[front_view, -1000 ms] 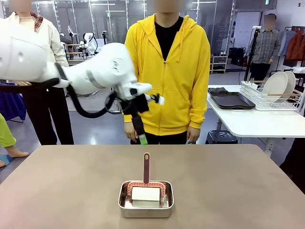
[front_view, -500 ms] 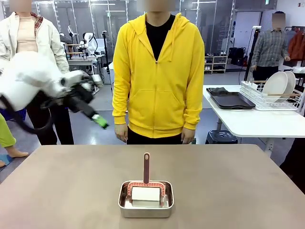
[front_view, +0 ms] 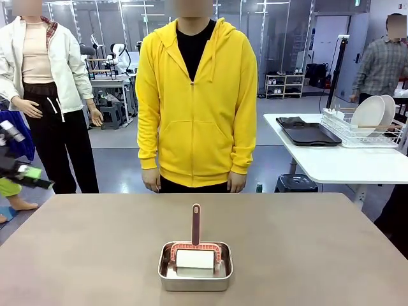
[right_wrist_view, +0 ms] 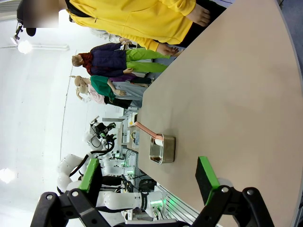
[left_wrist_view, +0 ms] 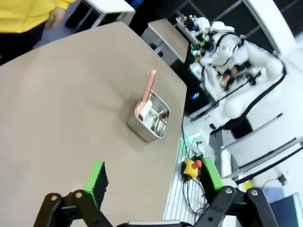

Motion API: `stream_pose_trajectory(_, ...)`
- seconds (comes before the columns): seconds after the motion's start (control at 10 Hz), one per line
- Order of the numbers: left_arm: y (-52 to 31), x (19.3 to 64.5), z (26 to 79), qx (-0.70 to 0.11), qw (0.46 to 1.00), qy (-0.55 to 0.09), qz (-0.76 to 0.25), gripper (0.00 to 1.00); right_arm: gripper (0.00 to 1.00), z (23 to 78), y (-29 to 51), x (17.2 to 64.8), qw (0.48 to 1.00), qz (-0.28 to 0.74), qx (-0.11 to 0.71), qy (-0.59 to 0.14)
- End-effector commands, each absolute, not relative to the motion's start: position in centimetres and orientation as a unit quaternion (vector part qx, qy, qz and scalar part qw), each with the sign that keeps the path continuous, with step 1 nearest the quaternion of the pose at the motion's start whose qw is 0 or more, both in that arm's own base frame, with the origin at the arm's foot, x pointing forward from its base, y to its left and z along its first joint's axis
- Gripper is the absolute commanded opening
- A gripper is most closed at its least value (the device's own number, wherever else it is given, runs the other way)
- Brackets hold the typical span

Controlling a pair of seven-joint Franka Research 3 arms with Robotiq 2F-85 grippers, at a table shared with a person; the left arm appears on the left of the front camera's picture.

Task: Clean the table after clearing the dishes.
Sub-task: Place the Lint Roller back on top of the Airtight Container.

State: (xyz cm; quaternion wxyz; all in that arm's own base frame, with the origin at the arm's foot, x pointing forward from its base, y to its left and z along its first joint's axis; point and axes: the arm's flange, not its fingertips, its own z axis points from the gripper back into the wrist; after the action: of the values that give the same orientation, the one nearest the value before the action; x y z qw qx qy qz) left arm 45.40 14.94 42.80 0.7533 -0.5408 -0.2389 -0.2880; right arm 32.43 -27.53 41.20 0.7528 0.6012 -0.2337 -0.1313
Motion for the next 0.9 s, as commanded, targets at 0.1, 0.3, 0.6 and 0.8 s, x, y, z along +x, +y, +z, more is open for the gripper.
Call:
stream_pose_trajectory(0.1,22.2,43.8,41.3,-0.578,0.73,-0.269,-0.245,1.0,1.0,41.5,-27.4,32.3,0.753,-0.125,0.601,-0.237)
stream_pose_trajectory(0.3,27.8,41.3,40.9,-0.573,0.724,-0.311,-0.225,1.0,1.0,41.5,-27.4,32.3,0.753,-0.125,0.601,-0.237)
stream_pose_trajectory(0.6,29.4,41.6,40.6,-0.58,0.716,-0.323,-0.213,1.0,1.0,41.5,-27.4,32.3,0.753,-0.125,0.601,-0.237)
stream_pose_trajectory(0.8,29.6,39.9,40.6,-0.562,0.742,-0.306,-0.2,1.0,1.0,41.5,-27.4,32.3,0.753,-0.125,0.601,-0.237)
